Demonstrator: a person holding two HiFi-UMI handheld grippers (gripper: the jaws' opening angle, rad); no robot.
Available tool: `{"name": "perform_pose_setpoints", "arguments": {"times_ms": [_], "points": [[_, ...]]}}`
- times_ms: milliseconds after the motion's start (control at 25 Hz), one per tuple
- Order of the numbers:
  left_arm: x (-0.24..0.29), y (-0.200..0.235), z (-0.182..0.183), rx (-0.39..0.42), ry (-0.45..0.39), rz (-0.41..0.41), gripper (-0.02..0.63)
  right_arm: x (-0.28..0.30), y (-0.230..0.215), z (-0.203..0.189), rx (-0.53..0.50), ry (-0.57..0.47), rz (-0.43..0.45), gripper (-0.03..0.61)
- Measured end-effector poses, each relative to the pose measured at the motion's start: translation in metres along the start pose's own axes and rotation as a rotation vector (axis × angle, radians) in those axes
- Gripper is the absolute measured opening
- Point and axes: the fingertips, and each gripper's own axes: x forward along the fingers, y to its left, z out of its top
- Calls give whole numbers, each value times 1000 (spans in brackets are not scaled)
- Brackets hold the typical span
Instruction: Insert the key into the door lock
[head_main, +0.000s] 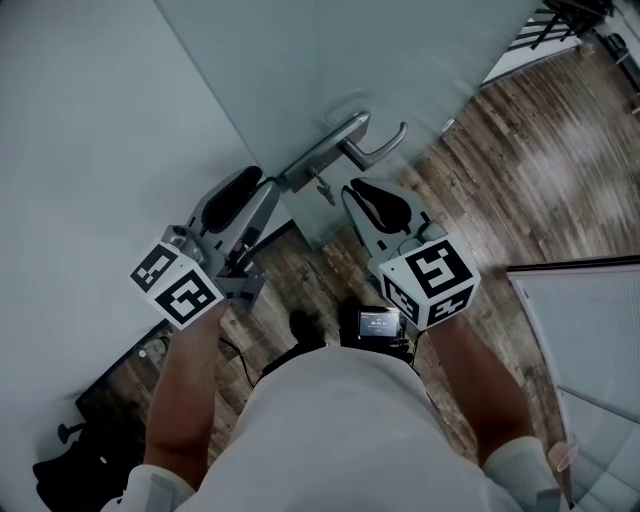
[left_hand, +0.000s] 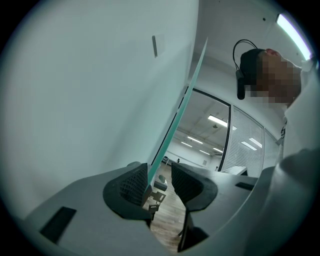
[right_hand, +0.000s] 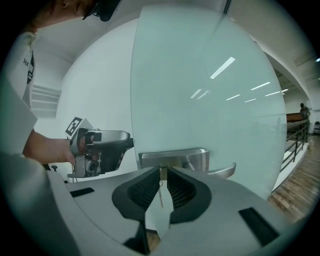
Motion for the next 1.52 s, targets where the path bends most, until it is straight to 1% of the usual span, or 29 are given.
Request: {"name": "perform_pose_setpoints", "arguments": {"times_ms": [280,440,520,760,920,1120,1240,1520], "points": [[-17,-8,-3,-4,-15,21,152,-19,1,4,11,-13,-24,29],[-28,-17,-1,-4,-27,19,149,-31,4,8,27,-15,-28,29],[-33,-22,0,-3,-34,15,131,-36,7,12,35,-21,-21,28],[-44,-33,0,10,-41,16,48,-46,12,21,45,-34,-13,21],[-50,-41,-4,34,-17,14,24,-54,14,26,51,-47,-17,15],[-57,-50,-17,53,23,17,17,-63,22,27,57,-53,-2,12],[-62,-58,-26,46,47,9,17,-67,27,26,57,-47,7,12],[-71,-72,-50,0,97,-8,16,-78,34,21,55,-26,16,12]]}}
